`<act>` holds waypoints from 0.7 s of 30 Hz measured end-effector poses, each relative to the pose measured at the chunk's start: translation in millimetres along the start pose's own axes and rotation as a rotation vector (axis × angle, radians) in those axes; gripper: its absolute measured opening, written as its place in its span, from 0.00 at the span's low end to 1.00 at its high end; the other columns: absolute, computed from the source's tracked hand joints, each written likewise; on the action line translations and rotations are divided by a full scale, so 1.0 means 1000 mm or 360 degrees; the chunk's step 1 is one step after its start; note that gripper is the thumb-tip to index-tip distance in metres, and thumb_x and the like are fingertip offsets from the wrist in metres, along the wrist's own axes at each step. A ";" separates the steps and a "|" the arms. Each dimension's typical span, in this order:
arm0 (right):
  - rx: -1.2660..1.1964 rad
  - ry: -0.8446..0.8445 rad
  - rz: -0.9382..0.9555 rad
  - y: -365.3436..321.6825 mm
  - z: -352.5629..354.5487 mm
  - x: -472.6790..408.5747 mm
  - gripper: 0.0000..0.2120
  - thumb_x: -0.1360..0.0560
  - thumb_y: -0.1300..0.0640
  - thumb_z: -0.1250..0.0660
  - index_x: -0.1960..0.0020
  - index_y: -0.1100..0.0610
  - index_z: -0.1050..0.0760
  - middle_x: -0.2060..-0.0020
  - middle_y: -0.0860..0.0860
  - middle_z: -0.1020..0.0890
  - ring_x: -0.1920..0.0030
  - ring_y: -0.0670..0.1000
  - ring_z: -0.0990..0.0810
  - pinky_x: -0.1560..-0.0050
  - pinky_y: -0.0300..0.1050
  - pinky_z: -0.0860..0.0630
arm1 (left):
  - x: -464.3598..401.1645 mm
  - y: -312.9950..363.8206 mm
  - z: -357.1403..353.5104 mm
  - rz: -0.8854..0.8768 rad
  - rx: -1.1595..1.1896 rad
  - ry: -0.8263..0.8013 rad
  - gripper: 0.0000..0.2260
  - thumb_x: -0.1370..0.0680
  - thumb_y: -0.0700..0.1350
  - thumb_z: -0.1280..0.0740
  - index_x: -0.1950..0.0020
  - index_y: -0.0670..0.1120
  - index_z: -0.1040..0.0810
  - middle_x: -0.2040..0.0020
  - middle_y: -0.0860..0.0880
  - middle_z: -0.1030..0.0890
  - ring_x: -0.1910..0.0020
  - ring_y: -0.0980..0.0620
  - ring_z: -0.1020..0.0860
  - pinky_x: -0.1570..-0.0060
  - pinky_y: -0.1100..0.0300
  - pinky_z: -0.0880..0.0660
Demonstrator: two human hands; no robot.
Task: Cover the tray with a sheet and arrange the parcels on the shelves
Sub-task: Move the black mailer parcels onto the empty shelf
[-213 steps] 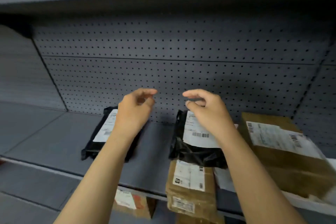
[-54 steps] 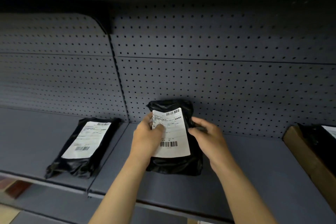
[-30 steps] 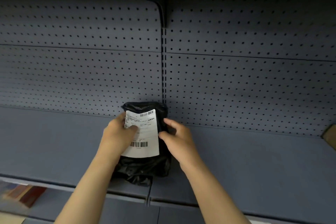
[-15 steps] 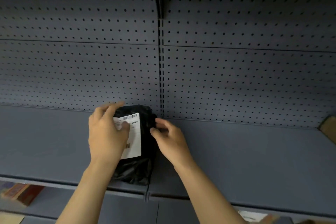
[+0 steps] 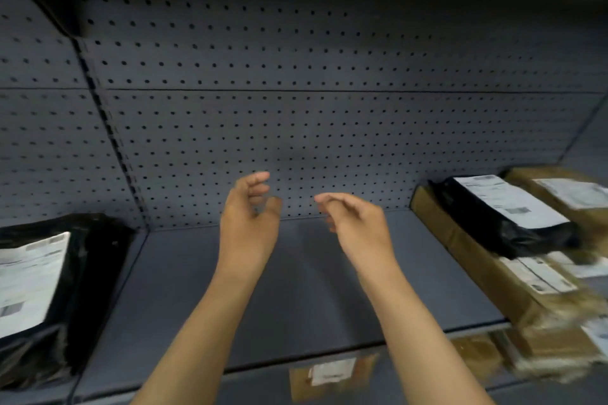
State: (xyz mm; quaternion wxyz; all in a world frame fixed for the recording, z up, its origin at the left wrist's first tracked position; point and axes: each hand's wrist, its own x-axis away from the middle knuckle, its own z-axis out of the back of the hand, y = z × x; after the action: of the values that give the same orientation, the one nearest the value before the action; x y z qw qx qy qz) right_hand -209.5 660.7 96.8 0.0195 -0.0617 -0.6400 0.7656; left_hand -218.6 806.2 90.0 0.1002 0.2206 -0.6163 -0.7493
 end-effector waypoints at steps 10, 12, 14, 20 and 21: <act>0.0024 0.0194 0.0148 0.028 0.234 -0.071 0.11 0.22 0.61 0.33 0.53 0.44 0.18 0.56 0.45 0.13 0.51 0.48 0.16 0.39 0.55 0.21 | 0.041 0.036 -0.234 0.0175 -0.0048 -0.0316 0.18 0.19 0.46 0.35 0.29 0.56 0.28 0.33 0.54 0.29 0.40 0.56 0.27 0.45 0.59 0.31; 0.0045 0.0177 0.0137 0.031 0.263 -0.084 0.11 0.22 0.59 0.33 0.53 0.42 0.18 0.55 0.44 0.13 0.49 0.48 0.16 0.40 0.55 0.20 | 0.049 0.045 -0.262 0.0215 -0.0017 -0.0339 0.19 0.19 0.47 0.36 0.28 0.56 0.29 0.32 0.54 0.29 0.38 0.54 0.28 0.43 0.57 0.31; 0.0073 0.0173 0.0148 0.033 0.285 -0.097 0.12 0.22 0.58 0.33 0.53 0.42 0.18 0.54 0.43 0.14 0.47 0.49 0.16 0.40 0.54 0.20 | 0.053 0.053 -0.285 0.0238 0.0015 -0.0346 0.19 0.19 0.48 0.36 0.27 0.56 0.29 0.32 0.53 0.29 0.36 0.54 0.29 0.41 0.57 0.31; 0.0125 0.0252 0.0208 0.040 0.333 -0.117 0.14 0.22 0.61 0.33 0.52 0.41 0.20 0.51 0.44 0.14 0.46 0.46 0.17 0.36 0.50 0.23 | 0.056 0.062 -0.339 0.0287 0.0041 -0.0405 0.27 0.21 0.50 0.33 0.22 0.52 0.35 0.24 0.52 0.32 0.26 0.53 0.32 0.32 0.57 0.33; 0.0175 0.0272 0.0196 0.044 0.339 -0.119 0.13 0.22 0.60 0.32 0.50 0.42 0.19 0.51 0.43 0.14 0.46 0.46 0.17 0.36 0.49 0.23 | 0.058 0.061 -0.346 0.0280 0.0023 -0.0448 0.29 0.22 0.52 0.33 0.22 0.51 0.36 0.23 0.52 0.33 0.25 0.52 0.32 0.31 0.56 0.33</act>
State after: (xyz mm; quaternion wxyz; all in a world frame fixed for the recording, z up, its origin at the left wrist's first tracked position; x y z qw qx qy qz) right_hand -129.3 308.7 120.1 0.0303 -0.1649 -0.5880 0.7913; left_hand -120.4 463.7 87.1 0.0765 0.0591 -0.6467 -0.7566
